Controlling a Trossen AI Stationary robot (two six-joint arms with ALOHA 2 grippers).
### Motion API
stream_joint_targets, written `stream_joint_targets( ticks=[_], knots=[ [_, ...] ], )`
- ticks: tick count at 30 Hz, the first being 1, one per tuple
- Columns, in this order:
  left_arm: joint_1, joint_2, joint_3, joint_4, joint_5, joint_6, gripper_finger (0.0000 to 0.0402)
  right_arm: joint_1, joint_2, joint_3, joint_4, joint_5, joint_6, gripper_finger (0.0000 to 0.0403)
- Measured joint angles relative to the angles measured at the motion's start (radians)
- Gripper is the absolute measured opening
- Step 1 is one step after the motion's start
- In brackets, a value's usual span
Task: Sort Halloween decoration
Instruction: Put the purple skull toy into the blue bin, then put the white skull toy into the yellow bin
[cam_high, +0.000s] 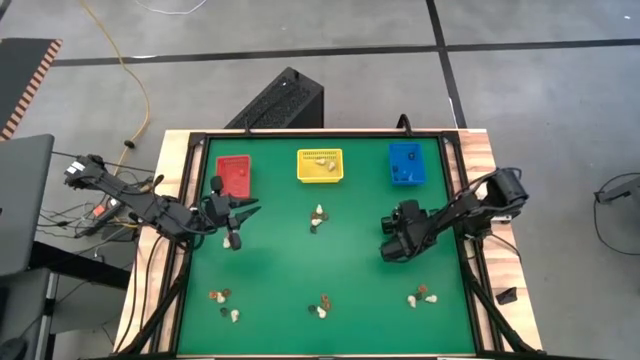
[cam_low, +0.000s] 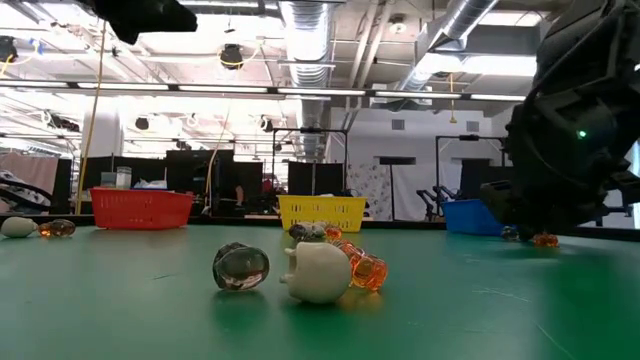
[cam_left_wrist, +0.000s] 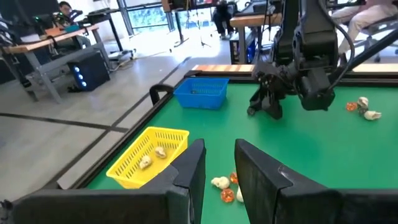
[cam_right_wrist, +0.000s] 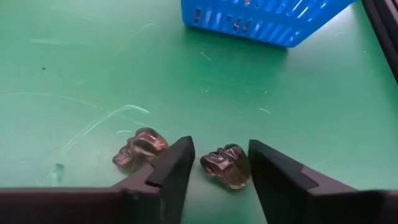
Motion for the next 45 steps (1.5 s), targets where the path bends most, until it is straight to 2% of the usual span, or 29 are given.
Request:
stream_joint_targets(
  ticks=[8, 11, 16, 20, 25, 29, 31, 34, 38, 45],
  knots=[
    [0.000, -0.006, -0.002, -0.010, 0.000, 0.001, 0.0077, 0.062, -0.030, 0.000, -0.008, -0.015, 0.046, 0.0110],
    [0.000, -0.006, -0.002, -0.011, 0.000, 0.001, 0.0077, 0.066, -0.080, 0.023, -0.055, -0.023, 0.043, 0.0108],
    [0.000, -0.006, -0.002, -0.010, 0.000, 0.001, 0.0077, 0.036, -0.217, 0.071, -0.187, 0.055, -0.039, 0.0113],
    [0.000, -0.006, -0.002, -0.010, 0.000, 0.002, 0.0077, -0.053, -0.346, 0.089, -0.236, 0.102, -0.184, 0.0111],
    [0.000, -0.006, -0.002, -0.010, -0.001, 0.002, 0.0077, -0.251, -0.460, 0.089, -0.171, 0.113, -0.482, 0.0113],
    [0.000, -0.006, -0.002, -0.010, -0.001, 0.007, 0.0077, -0.409, -0.484, 0.089, -0.024, 0.054, -0.752, 0.0118],
    [0.000, -0.006, -0.002, -0.010, -0.001, 0.015, 0.0077, -0.479, -0.481, 0.089, 0.022, 0.005, -0.836, 0.0122],
    [0.000, -0.005, -0.002, -0.011, -0.001, 0.016, 0.0077, -0.567, -0.466, 0.089, 0.040, -0.042, -0.908, 0.0135],
    [0.000, -0.005, -0.002, -0.022, -0.001, 0.016, 0.0077, -0.644, -0.455, 0.089, 0.040, -0.054, -0.953, 0.0162],
    [0.000, -0.005, -0.002, -0.034, -0.003, 0.016, 0.0077, -0.652, -0.464, 0.093, 0.044, -0.091, -0.988, 0.0218]
  ],
)
